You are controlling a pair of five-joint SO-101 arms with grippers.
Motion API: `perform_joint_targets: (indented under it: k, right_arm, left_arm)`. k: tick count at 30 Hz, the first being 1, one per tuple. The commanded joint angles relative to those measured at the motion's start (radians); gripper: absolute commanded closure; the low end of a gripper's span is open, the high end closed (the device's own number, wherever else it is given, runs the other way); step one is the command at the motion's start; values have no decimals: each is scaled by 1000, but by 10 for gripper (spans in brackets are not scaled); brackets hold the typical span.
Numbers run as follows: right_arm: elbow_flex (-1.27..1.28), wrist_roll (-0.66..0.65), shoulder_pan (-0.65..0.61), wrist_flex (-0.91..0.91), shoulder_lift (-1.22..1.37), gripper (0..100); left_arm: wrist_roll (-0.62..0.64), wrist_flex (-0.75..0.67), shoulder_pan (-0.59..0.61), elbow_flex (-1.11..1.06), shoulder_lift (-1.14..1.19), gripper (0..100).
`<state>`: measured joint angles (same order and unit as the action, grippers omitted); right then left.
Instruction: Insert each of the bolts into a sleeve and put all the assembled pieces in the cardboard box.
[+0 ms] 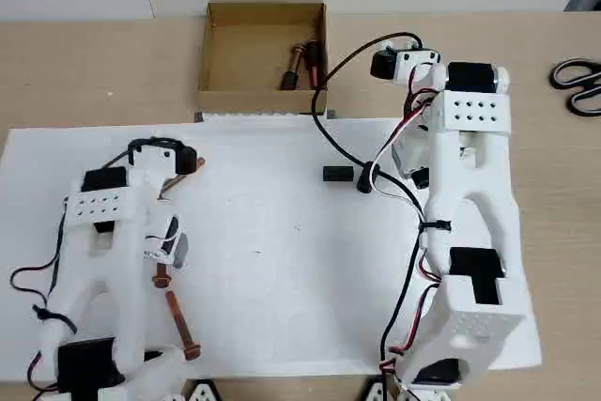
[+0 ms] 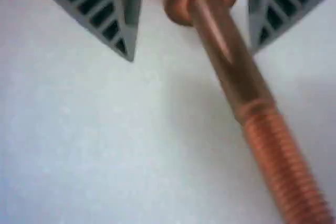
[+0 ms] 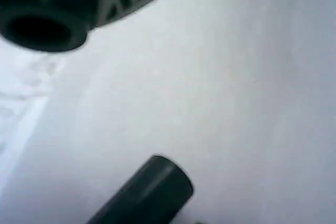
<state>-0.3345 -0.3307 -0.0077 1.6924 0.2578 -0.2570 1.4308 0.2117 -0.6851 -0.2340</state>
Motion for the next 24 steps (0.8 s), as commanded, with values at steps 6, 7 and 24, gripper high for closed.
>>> perform_joint_targets:
  k: [6, 7, 24]
  right_arm:
    - [-5, 15, 8, -15, -58, 989]
    - [-5, 15, 8, -15, -59, 989]
    - [-5, 37, 7, -13, -62, 989]
  left_arm:
    - [-3, -124, -3, -104, -3, 863]
    - [-2, -129, 0, -113, -3, 863]
    - [-2, -94, 78, -48, -14, 995]
